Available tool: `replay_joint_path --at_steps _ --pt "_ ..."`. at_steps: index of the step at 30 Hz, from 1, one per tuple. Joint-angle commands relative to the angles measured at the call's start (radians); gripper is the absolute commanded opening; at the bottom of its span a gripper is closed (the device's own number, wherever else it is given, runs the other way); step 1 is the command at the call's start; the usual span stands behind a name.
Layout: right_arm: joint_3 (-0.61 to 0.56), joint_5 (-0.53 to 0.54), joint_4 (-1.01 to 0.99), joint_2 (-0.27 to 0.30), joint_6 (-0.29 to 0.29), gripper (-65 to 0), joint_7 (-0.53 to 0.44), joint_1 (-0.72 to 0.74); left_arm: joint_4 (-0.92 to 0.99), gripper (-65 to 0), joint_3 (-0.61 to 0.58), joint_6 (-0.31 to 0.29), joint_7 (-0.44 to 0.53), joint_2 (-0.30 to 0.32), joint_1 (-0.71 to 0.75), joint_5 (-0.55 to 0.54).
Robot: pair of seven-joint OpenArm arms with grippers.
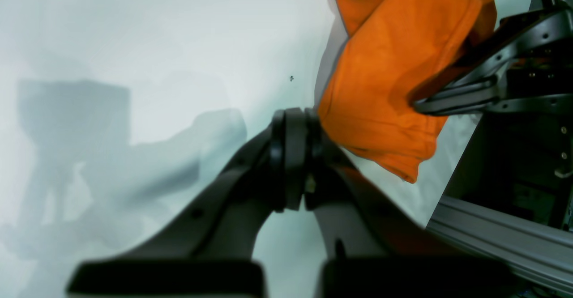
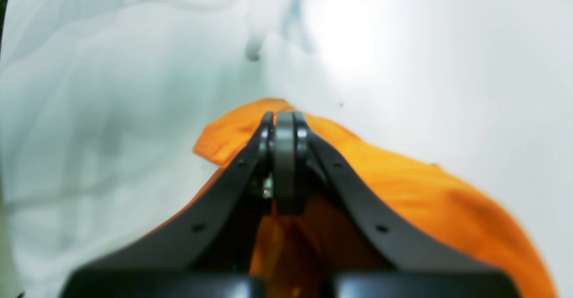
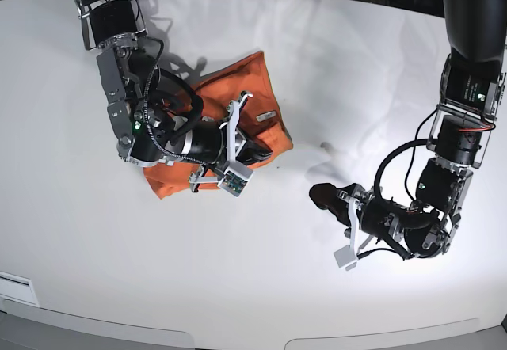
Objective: Fold the T-shirt properly
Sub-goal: 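Fold the held end over the bundle with the right gripper and press down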
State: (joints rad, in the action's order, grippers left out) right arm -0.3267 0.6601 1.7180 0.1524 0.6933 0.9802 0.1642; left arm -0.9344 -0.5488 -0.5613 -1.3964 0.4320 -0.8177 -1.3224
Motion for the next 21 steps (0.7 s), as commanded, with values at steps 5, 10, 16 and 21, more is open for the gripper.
replay_joint_path --at_steps 5,10,16,21 --pt "0.003 0.131 0.015 0.000 0.005 -33.4 0.062 0.032 -0.013 -65.0 0.009 -0.022 0.000 0.006 -0.039 -0.023" --pt "-0.038 0.142 0.014 0.005 0.005 -31.7 0.113 0.026 -0.013 -65.0 0.009 -0.022 0.000 0.006 -0.039 -0.023" --pt "-0.163 -0.082 0.014 0.049 0.005 -32.6 -0.013 0.024 -0.013 -65.0 0.009 -0.022 0.000 0.006 -0.039 -0.022" --pt "-0.164 -0.141 0.014 0.050 0.005 -54.3 -0.073 0.033 -0.013 -65.0 0.009 -0.022 0.000 0.006 -0.039 -0.023"
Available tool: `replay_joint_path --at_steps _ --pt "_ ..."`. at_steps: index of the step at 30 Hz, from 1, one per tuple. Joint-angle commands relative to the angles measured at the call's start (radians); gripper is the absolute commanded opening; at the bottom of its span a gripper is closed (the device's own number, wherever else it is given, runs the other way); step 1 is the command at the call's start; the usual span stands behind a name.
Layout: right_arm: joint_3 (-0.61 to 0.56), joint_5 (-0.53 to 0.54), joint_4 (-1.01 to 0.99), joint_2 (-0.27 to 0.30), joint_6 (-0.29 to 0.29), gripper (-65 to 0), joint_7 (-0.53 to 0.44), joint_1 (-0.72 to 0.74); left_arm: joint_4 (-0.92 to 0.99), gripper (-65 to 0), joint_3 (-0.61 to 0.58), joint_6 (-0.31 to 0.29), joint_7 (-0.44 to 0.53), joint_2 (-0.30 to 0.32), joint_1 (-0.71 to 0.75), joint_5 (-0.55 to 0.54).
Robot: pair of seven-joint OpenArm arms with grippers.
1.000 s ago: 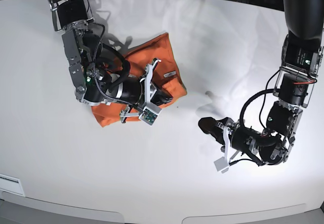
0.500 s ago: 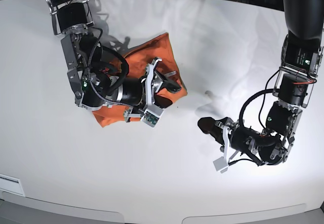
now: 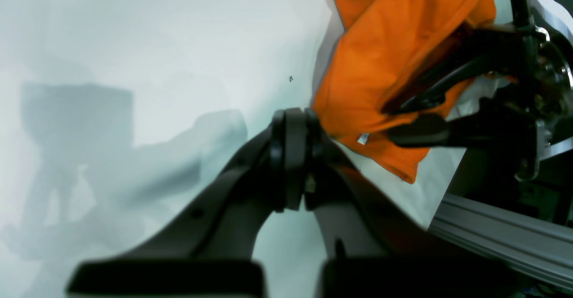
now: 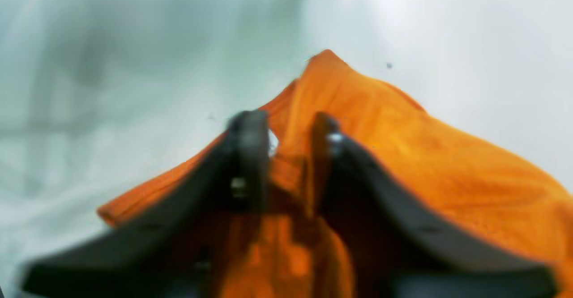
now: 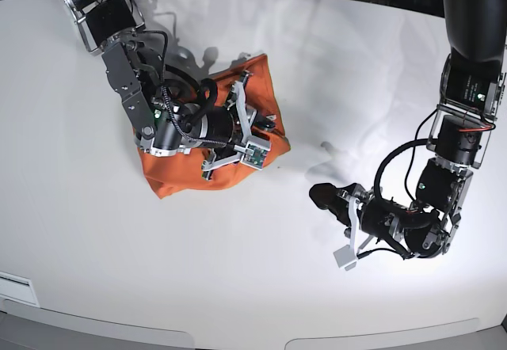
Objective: Fold the T-shirt properly
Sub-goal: 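Fold the held end over the bundle with the right gripper and press down, then lift the shirt bundle with the right gripper as the left gripper approaches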
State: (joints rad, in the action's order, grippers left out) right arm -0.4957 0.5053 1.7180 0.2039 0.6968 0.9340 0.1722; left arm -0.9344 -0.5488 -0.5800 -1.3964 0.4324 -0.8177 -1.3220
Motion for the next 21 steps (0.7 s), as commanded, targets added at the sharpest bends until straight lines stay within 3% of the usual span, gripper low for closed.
replay_joint_path --at_steps 1,7,14,18,21 --pt "0.005 0.015 0.014 -0.002 0.001 -56.4 -0.027 0.026 -0.013 -65.0 0.009 -0.003 0.000 0.005 -0.039 -0.023" --pt "0.005 0.018 0.014 -0.008 0.001 -62.3 -0.035 0.028 -0.013 -65.0 0.009 -0.003 0.000 0.005 -0.039 -0.026" --pt "0.005 0.017 0.016 -0.010 0.001 -62.3 -0.073 0.103 -0.013 -65.0 0.009 -0.003 0.000 0.005 -0.036 -0.048" --pt "0.005 0.015 0.016 -0.010 -0.078 -62.3 -0.132 0.163 -0.013 -65.0 0.009 -0.003 0.000 0.005 -0.026 -0.049" --pt "0.005 0.006 0.013 -0.014 -0.088 -62.2 -0.144 0.191 -0.013 -65.0 0.009 -0.003 0.000 0.005 -0.013 -0.050"
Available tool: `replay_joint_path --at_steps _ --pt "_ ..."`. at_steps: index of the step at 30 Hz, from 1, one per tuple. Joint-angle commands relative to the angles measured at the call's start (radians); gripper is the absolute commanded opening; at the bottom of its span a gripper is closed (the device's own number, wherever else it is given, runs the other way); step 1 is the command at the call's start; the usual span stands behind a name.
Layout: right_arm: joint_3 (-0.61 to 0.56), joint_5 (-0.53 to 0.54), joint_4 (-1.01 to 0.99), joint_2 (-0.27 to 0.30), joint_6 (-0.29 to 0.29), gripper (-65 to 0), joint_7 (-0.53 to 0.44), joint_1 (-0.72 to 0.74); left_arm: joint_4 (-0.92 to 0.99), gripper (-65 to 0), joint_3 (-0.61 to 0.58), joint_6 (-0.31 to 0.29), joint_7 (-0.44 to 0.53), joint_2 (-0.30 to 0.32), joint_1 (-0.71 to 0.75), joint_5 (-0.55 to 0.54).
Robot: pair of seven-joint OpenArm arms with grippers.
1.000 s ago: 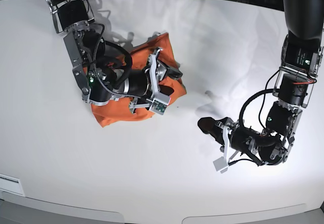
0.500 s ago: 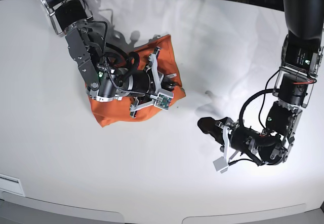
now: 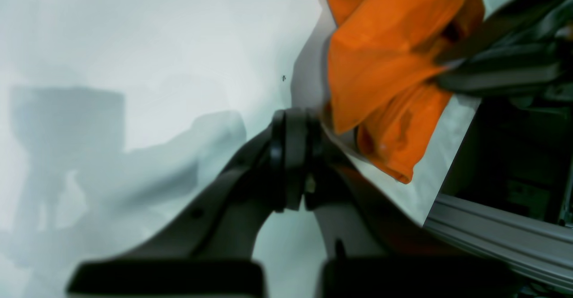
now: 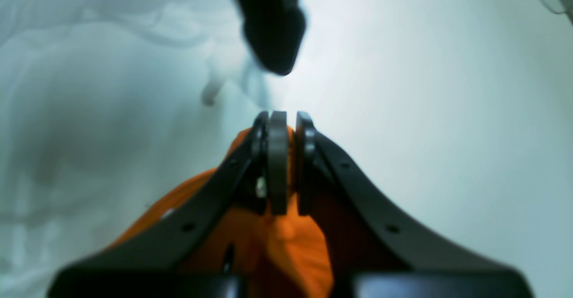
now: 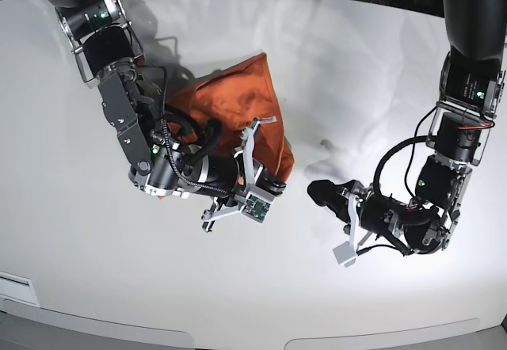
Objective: Fold the T-shirt properly
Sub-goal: 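Lift the shirt bundle with the right gripper as the left gripper approaches, then grasp the bundle with both grippers and lay it down compactly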
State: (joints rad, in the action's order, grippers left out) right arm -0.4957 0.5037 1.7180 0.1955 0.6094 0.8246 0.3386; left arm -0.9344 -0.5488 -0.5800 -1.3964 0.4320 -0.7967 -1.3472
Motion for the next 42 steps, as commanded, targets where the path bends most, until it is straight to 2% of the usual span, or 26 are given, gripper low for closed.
replay_joint_path --at_steps 1,8,13,15,16,19,21,23,25,26,27,28,30,32,34,38,42 --pt "0.005 -0.003 0.013 -0.009 0.000 -62.1 -0.047 0.027 -0.013 -65.0 0.009 -0.003 0.000 0.005 -0.029 -0.024" --pt "0.005 -0.068 -0.031 -0.071 0.000 -62.0 -0.113 0.024 -0.013 -65.0 0.009 0.001 0.000 0.005 -0.024 -0.024" --pt "0.005 -0.215 -0.181 -0.123 -0.010 -62.0 -0.261 0.045 -0.013 -65.0 0.009 0.001 0.000 0.005 -0.024 -0.027" --pt "0.005 -0.220 -0.235 -0.130 -0.046 -59.9 -0.275 0.074 -0.013 -65.0 0.009 0.001 0.000 0.005 -0.024 -0.027" --pt "0.005 -0.221 -0.254 -0.132 -0.068 -56.7 -0.275 0.090 -0.013 -65.0 0.009 0.001 0.000 0.005 -0.024 -0.027" --pt "0.005 -0.238 -0.290 -0.132 -0.151 -38.7 -0.275 0.132 -0.013 -65.0 0.009 0.001 0.000 0.005 -0.024 -0.029" --pt "0.005 -0.244 -0.299 -0.132 -0.236 -28.2 -0.275 0.154 -0.014 -65.0 0.009 0.001 0.000 0.005 -0.024 -0.044" --pt "0.005 -0.264 -0.300 -0.132 -0.316 -26.9 -0.262 0.164 -0.014 -65.0 0.009 0.000 0.000 0.005 -0.024 -0.072" --pt "0.005 -0.296 -0.300 -0.131 -0.343 -27.9 -0.213 0.178 -0.014 -65.0 0.009 -0.004 0.000 0.005 -0.024 -0.118" --pt "0.006 -0.299 -0.299 -0.131 -0.343 -30.4 -0.174 0.189 -0.014 -65.0 0.009 -0.013 0.000 0.006 -0.024 -0.136" --pt "0.008 -0.298 -0.296 -0.131 -0.336 -35.6 -0.132 0.200 -0.014 -65.0 0.009 -0.024 0.000 0.006 -0.024 -0.136" --pt "0.012 -0.294 -0.287 -0.130 -0.312 -44.2 -0.091 0.206 -0.014 -65.0 0.009 -0.024 0.000 0.005 -0.024 -0.136" --pt "0.024 -0.267 -0.253 -0.126 -0.231 -65.0 -0.016 0.207 -0.014 -65.0 0.009 -0.026 0.000 0.004 -0.024 -0.136" --pt "0.043 -0.217 -0.222 -0.119 -0.167 -65.0 0.048 0.201 -0.014 -65.0 0.009 -0.026 0.000 -0.001 -0.020 -0.136" --pt "0.069 -0.170 -0.201 -0.103 -0.138 -65.0 0.085 0.198 -0.015 -65.0 0.008 -0.017 0.000 -0.004 -0.013 -0.136" --pt "0.163 -0.070 -0.192 -0.052 -0.091 -65.0 0.113 0.198 -0.049 -65.0 0.008 0.000 0.000 -0.048 0.017 -0.136" --pt "0.284 0.107 -0.192 0.014 0.010 -65.0 0.184 0.168 -0.157 -65.0 0.008 0.003 0.000 -0.085 0.076 -0.136"
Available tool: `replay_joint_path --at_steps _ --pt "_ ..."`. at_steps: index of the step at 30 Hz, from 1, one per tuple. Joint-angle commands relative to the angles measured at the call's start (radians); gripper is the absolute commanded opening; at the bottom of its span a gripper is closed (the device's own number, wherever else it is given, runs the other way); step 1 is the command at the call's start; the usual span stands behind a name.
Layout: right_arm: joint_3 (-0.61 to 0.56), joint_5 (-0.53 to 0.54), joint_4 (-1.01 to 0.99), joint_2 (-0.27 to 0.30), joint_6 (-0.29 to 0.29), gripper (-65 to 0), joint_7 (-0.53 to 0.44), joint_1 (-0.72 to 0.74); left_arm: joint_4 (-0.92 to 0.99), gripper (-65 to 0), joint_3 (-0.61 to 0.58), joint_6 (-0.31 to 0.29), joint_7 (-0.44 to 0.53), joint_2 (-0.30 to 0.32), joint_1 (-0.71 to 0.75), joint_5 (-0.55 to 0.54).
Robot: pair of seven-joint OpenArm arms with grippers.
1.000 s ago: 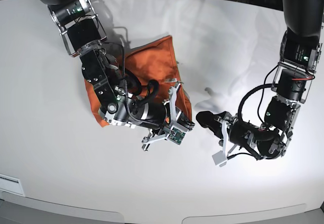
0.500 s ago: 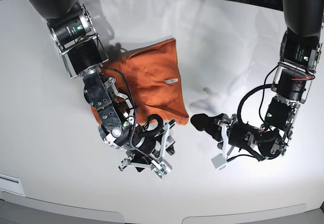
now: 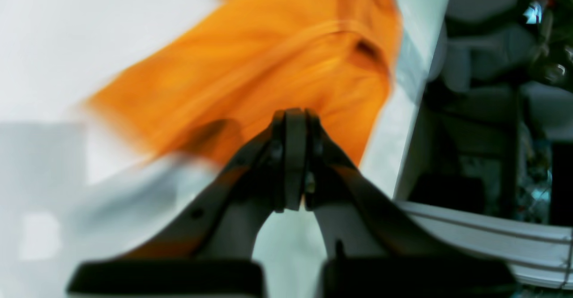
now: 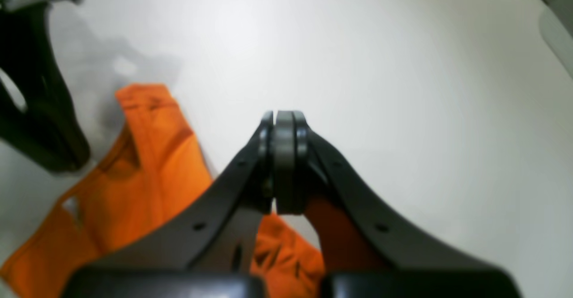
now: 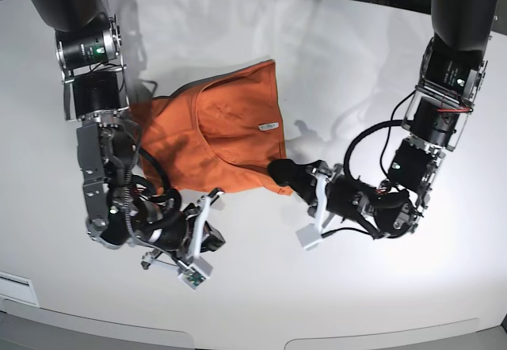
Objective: Fold the T-shirt properly
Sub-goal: 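Grasp the bundle with both grippers and lay it down compactly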
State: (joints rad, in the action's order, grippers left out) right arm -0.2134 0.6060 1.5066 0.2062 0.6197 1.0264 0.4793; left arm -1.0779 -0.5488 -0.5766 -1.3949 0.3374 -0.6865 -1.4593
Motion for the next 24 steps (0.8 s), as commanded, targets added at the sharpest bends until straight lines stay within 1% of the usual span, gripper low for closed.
replay_joint_path --at_steps 1,4,5,6,8,11,12,14,17,18,20,22,24 --pt "0.026 0.065 0.019 0.024 0.020 -65.0 0.008 0.015 -0.047 -65.0 0.008 -0.004 -0.001 0.002 -0.015 -0.024" --pt "0.070 0.220 0.018 0.087 0.064 -65.0 0.085 -0.024 -0.134 -65.0 0.008 -0.014 -0.001 -0.010 0.046 -0.024" --pt "0.071 0.259 0.018 0.111 0.078 -65.0 0.097 -0.039 -0.156 -65.0 0.008 -0.015 -0.001 -0.011 0.064 -0.024" --pt "0.070 0.285 0.018 0.132 0.078 -65.0 0.097 -0.057 -0.174 -65.0 0.008 -0.016 -0.001 -0.013 0.084 -0.024" --pt "0.070 0.301 0.018 0.162 0.078 -65.0 0.093 -0.093 -0.200 -65.0 0.008 -0.026 -0.001 -0.016 0.120 -0.024" --pt "0.070 0.306 0.016 0.179 0.078 -65.0 0.092 -0.140 -0.212 -65.0 0.008 -0.026 -0.001 -0.016 0.177 -0.024" --pt "0.070 0.300 0.014 0.179 0.078 -65.0 0.079 -0.156 -0.212 -65.0 0.008 -0.027 -0.001 -0.017 0.195 -0.024" --pt "0.069 0.249 0.013 0.179 0.078 -65.0 0.008 -0.189 -0.212 -65.0 0.008 -0.039 -0.001 -0.021 0.226 -0.014" --pt "0.069 0.070 0.012 0.179 0.078 -65.0 -0.156 -0.222 -0.212 -65.0 0.008 -0.053 -0.001 -0.031 0.261 0.044" --pt "0.069 0.032 0.009 0.179 0.078 -65.0 -0.189 -0.222 -0.212 -65.0 0.008 -0.053 -0.001 -0.035 0.272 0.065" --pt "0.069 0.017 -0.003 0.179 0.078 -65.0 -0.212 -0.218 -0.212 -65.0 0.008 -0.061 -0.001 -0.039 0.289 0.094" --pt "0.069 0.017 -0.005 0.179 0.078 -65.0 -0.215 -0.216 -0.212 -65.0 0.008 -0.063 -0.001 -0.039 0.303 0.129" --pt "0.069 -0.010 -0.004 0.179 0.078 -65.0 -0.219 -0.211 -0.212 -65.0 0.008 -0.063 -0.001 -0.038 0.309 0.169"
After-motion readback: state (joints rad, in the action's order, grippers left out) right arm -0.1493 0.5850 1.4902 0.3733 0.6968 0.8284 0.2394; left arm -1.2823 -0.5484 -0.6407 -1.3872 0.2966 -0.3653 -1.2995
